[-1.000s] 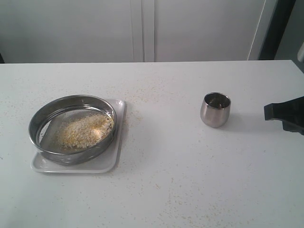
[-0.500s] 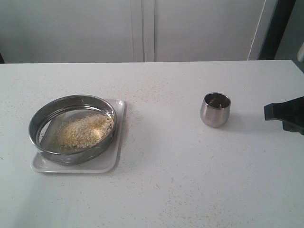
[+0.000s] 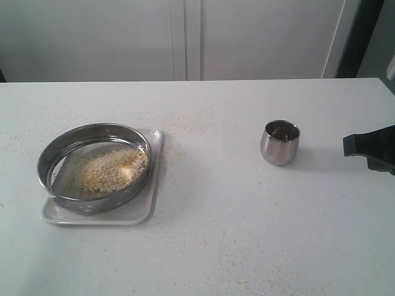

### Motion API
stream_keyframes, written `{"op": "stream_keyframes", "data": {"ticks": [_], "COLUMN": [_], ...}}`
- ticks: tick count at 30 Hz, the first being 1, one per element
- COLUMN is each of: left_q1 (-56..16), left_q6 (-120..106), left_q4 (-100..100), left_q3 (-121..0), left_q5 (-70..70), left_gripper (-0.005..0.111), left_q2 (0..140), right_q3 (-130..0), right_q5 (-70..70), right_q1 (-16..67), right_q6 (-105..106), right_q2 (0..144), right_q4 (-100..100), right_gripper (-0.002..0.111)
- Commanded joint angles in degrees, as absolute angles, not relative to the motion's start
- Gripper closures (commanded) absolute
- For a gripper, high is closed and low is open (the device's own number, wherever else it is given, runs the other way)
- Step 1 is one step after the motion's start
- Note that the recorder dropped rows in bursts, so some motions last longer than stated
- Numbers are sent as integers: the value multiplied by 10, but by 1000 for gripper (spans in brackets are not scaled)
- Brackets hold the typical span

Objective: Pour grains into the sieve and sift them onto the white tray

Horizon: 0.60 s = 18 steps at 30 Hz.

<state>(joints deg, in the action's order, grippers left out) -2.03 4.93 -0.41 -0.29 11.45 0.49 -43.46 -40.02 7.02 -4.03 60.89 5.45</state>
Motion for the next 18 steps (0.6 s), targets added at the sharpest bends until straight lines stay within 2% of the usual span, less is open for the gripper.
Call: {"op": "stream_keyframes", "data": {"ticks": [1,18], "left_q1": [-19,-19], "left_q6": [57,-19], "left_q4": [-8,-7], "left_q3": [0,-201], "left_q5": [153,183], "left_gripper": [107,107], "left_q2": [42,325], "right_q3": [-432,-432], "right_q5": [-394,-394], "right_q1": [68,68], "right_q6": [-43,-43], "right_q2": [605,605], "right_q4": [49,49], "right_gripper": [108,108]}}
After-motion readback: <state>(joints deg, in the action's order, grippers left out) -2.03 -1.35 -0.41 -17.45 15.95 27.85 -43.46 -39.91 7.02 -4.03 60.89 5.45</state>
